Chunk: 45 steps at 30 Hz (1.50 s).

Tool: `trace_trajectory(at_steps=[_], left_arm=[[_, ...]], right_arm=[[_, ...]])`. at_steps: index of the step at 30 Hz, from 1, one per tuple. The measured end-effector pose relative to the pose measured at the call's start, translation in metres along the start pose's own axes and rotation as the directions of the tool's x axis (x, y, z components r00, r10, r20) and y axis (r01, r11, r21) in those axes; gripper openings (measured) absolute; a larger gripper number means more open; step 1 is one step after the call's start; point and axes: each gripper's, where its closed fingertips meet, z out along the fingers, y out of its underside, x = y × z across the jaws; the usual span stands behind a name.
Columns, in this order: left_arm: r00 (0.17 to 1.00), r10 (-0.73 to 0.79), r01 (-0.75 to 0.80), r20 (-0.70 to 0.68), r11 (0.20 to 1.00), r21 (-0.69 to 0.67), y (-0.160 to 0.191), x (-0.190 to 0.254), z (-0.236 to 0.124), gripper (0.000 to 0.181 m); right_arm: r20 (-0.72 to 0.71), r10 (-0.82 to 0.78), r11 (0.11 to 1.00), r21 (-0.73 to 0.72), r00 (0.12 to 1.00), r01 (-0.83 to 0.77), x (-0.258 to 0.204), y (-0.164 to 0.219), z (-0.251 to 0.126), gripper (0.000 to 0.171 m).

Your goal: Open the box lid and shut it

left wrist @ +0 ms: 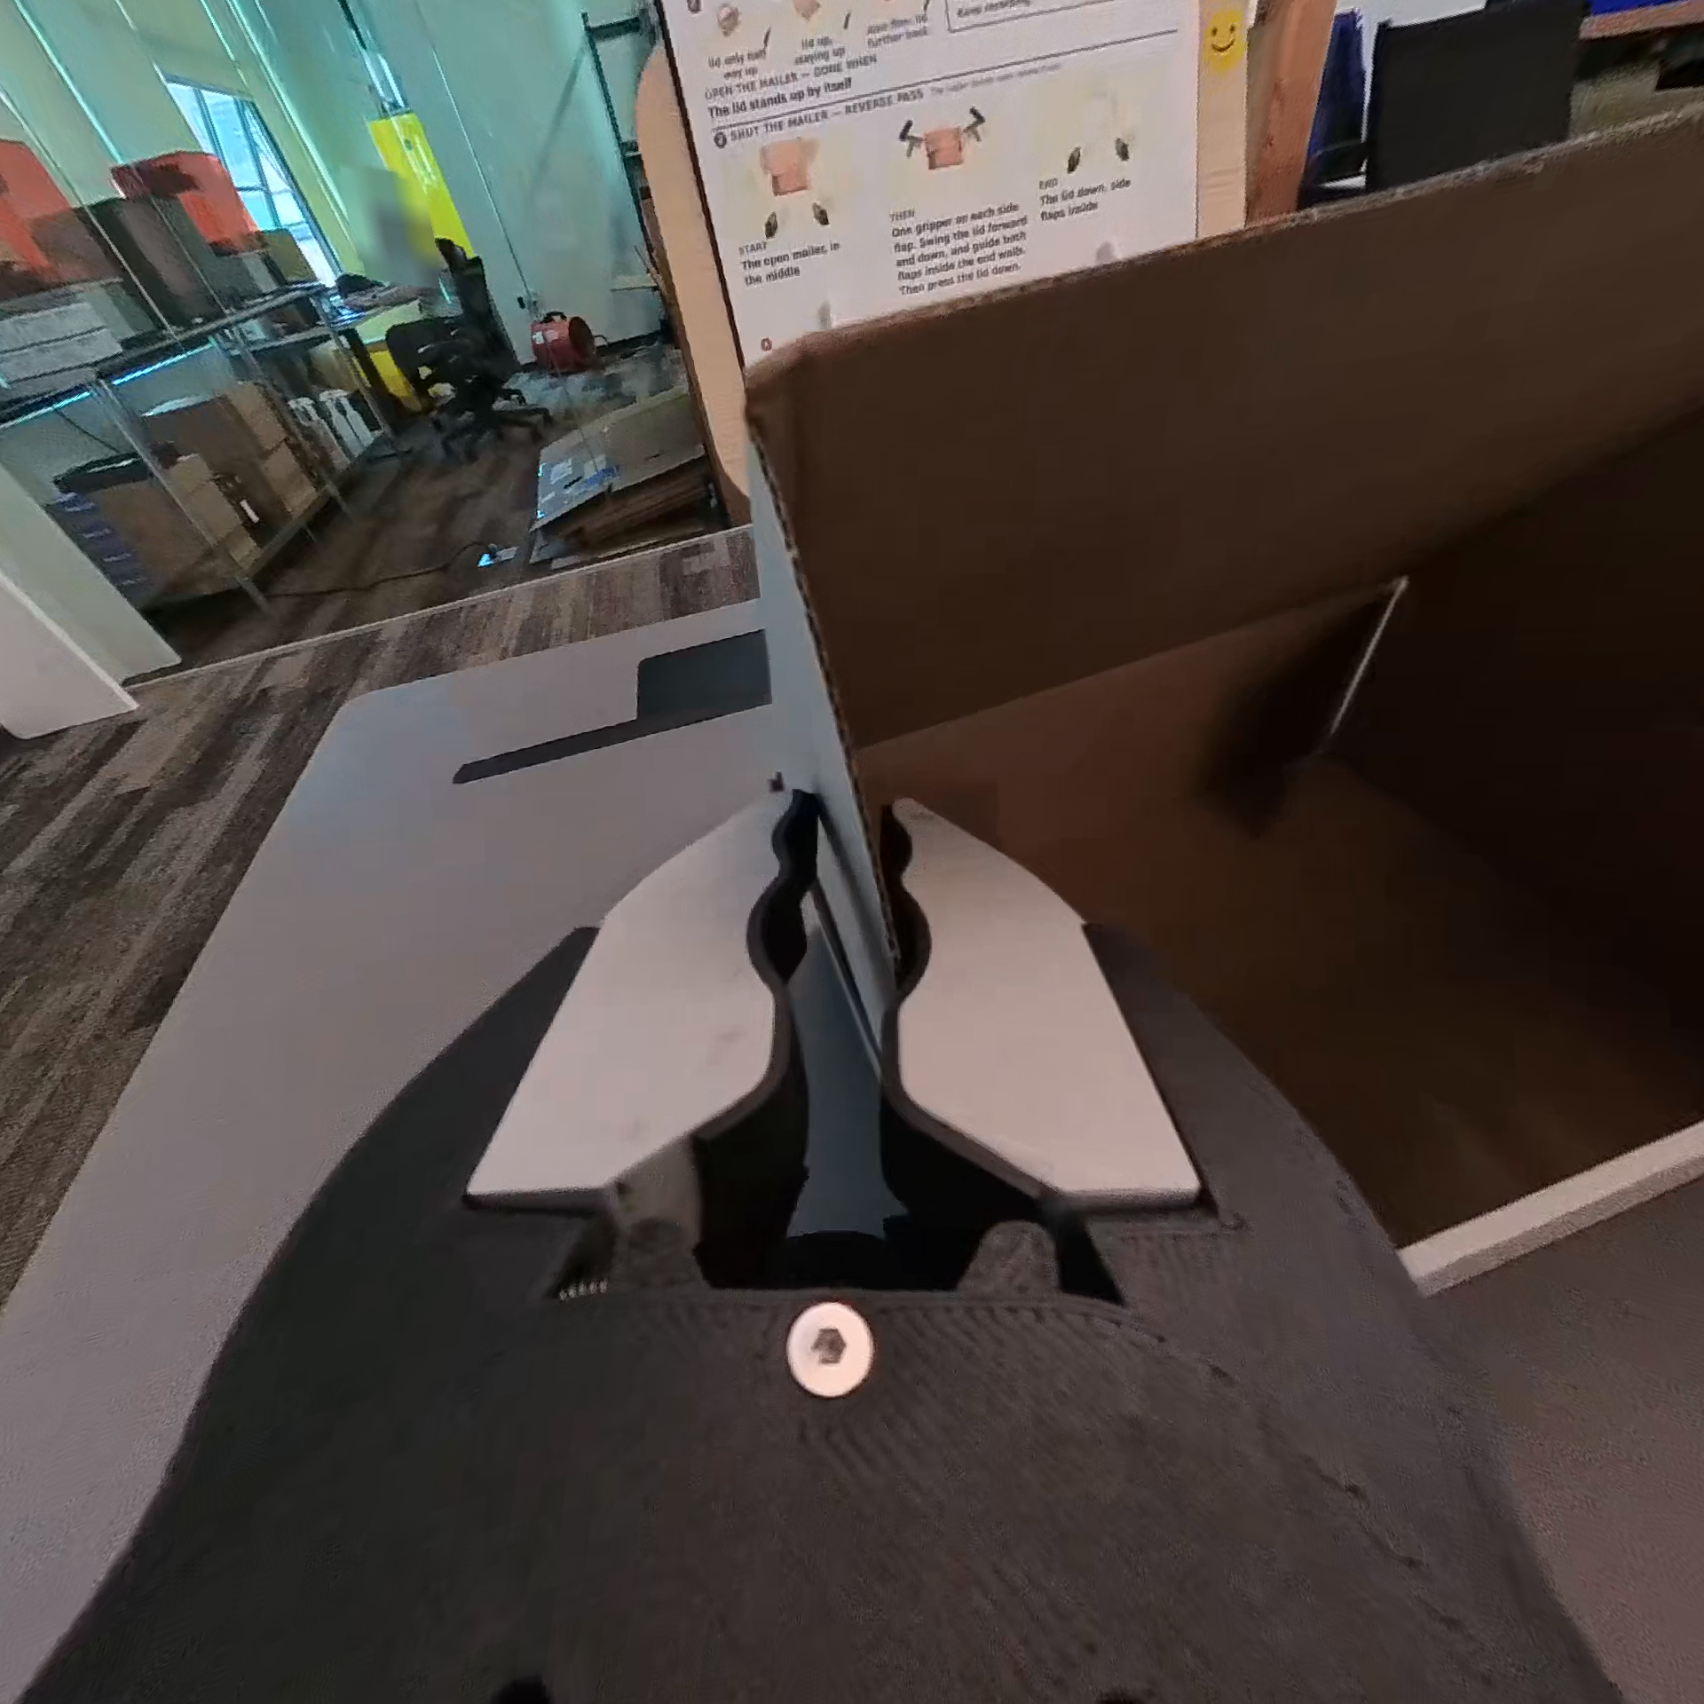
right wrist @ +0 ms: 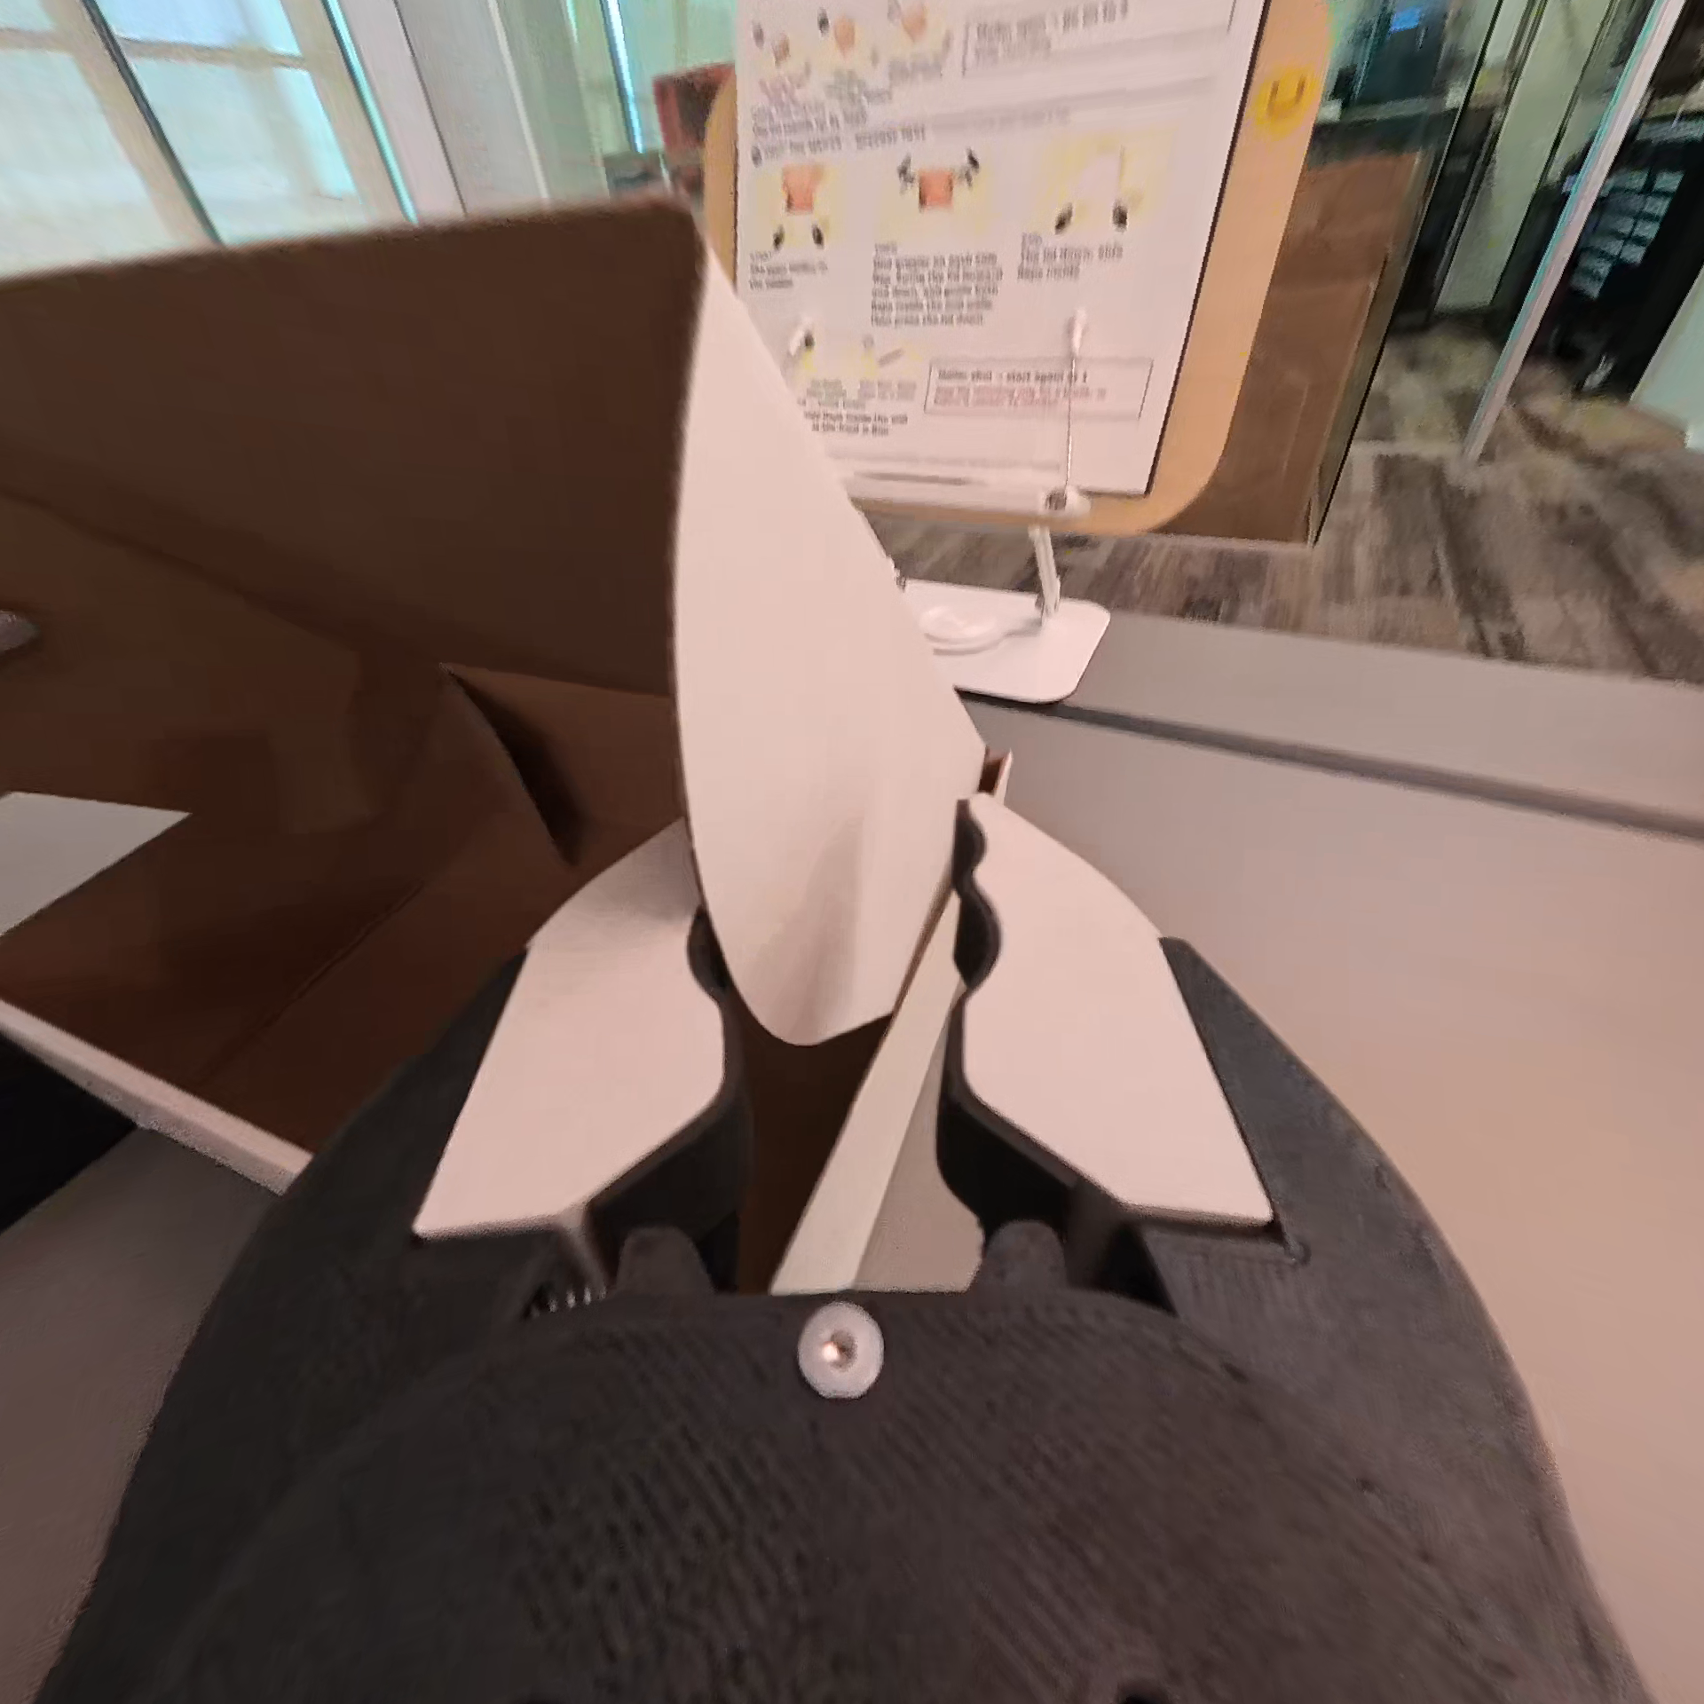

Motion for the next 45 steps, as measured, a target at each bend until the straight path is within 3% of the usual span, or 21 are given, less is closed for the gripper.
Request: trace_trajectory(at_steps=[9,20,27,30,33,36,41,45], left_arm=[[0.992,0.118,-0.114,0.042,0.99,-0.079,0.029,0.007,0.002,0.012],[0.988,-0.045,0.025,-0.146,0.99,-0.137,0.054,0.017,-0.002,0.021],[0.911,-0.17,0.174,-0.376,0.984,-0.023,0.026,0.019,-0.029,0.051],[0.881,-0.192,0.244,-0.432,0.967,0.067,0.006,0.009,-0.047,0.062],[0.879,-0.201,0.255,-0.433,0.964,0.071,0.004,0.0,-0.053,0.066],[0.889,-0.163,0.196,-0.429,0.98,0.034,0.015,0.005,-0.048,0.062],[0.899,-0.111,0.123,-0.425,0.992,0.0,0.026,0.019,-0.033,0.029],[0.918,-0.095,0.097,-0.386,0.995,-0.013,0.027,0.024,-0.016,0.026]], right_arm=[[0.013,-0.058,0.998,0.017,0.998,0.058,-0.01,-0.002,-0.009,0.049],[0.057,-0.027,0.997,0.078,0.998,0.022,-0.017,-0.009,-0.039,0.049],[0.088,-0.01,0.99,0.143,0.996,-0.003,-0.013,-0.019,-0.064,0.05],[0.131,-0.057,0.981,0.192,0.99,0.031,-0.015,-0.028,-0.073,0.05],[0.175,-0.086,0.98,0.191,0.981,0.052,-0.018,-0.027,-0.072,0.052],[0.216,-0.09,0.986,0.155,0.972,0.057,-0.025,-0.02,-0.066,0.052],[0.154,-0.177,0.983,0.078,0.972,0.166,-0.023,-0.004,-0.054,0.05],[0.116,-0.207,0.978,0.039,0.972,0.204,-0.012,0.004,-0.044,0.047]])
